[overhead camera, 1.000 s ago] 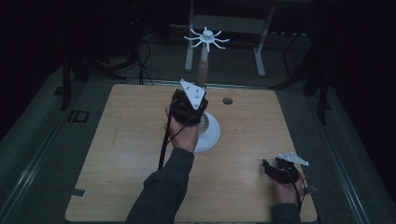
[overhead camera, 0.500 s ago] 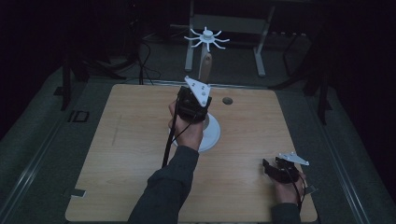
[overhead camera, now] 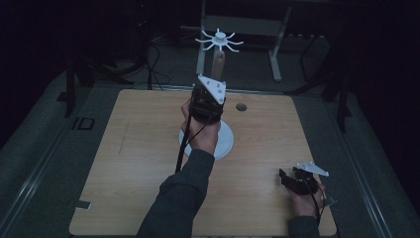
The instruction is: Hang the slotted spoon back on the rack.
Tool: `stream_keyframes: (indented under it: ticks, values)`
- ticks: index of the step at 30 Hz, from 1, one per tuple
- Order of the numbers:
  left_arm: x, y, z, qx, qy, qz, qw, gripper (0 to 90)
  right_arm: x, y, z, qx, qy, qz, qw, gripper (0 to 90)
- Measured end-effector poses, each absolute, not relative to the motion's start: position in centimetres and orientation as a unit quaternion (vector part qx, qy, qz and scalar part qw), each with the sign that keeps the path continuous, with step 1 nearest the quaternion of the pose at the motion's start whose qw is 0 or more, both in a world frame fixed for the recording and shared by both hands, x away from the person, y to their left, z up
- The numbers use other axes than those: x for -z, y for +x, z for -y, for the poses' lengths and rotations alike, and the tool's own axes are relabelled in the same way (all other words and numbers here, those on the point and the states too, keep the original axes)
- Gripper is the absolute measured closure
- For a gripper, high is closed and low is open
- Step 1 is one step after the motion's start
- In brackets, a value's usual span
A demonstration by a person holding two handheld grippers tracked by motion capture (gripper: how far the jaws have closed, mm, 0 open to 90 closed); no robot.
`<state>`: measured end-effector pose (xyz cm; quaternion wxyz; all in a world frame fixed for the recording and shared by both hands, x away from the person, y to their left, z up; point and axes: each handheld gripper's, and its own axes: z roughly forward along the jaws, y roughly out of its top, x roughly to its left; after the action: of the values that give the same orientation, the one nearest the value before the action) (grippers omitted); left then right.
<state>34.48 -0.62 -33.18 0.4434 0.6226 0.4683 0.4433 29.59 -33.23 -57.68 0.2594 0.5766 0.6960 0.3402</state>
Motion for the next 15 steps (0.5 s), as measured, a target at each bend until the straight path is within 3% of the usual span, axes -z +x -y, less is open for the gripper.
stream_keyframes:
  ticks: [15]
  values:
    - [32.94, 35.53, 0.87, -0.438, 0.63, -0.474, 0.433, 73.9, 57.68, 29.51, 33.36, -0.34, 0.577, -0.695, 0.259, 41.0]
